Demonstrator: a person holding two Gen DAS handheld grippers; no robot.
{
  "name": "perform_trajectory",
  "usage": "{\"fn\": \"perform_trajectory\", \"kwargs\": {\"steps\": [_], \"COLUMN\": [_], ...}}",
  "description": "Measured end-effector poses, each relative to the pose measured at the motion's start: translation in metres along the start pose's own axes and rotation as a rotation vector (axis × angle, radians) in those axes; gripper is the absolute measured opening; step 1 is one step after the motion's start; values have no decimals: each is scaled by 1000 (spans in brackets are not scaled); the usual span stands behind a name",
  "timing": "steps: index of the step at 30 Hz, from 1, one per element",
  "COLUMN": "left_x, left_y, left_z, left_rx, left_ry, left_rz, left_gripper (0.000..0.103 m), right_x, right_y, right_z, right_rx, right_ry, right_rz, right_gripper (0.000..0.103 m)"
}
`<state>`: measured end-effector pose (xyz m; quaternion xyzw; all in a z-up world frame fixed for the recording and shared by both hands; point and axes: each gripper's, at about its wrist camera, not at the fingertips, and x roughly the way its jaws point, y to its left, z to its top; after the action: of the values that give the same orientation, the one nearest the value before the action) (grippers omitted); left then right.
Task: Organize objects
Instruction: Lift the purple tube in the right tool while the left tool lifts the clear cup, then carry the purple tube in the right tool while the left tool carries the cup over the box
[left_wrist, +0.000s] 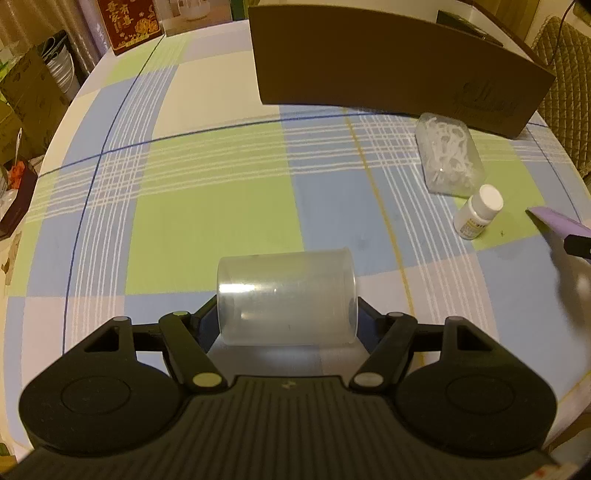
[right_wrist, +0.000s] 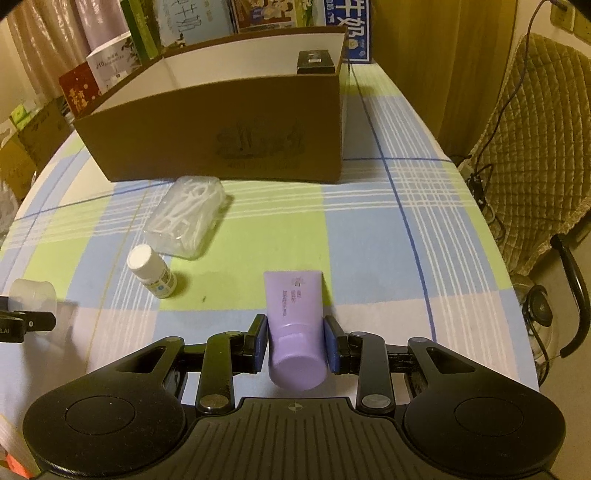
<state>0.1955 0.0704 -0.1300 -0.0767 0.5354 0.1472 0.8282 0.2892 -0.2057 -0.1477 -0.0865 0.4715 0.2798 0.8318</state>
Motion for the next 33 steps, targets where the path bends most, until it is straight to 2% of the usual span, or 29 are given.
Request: {"fn": "perform_trajectory", "kwargs": {"steps": [25,33], "left_x": [-12,-18], "left_y": [-1,-2], "left_z": [17,29], "left_rx": [34,45], "left_ry": [-27,-53], "left_rz": [-20,-28], "left_gripper": [69,69], "right_x": [-17,-34], "right_y": [5,12], "right_z": [13,29], "right_rx": [14,6], "right_ry": [-59,-108], "right_rz": [28,69], "right_gripper": [29,29]}}
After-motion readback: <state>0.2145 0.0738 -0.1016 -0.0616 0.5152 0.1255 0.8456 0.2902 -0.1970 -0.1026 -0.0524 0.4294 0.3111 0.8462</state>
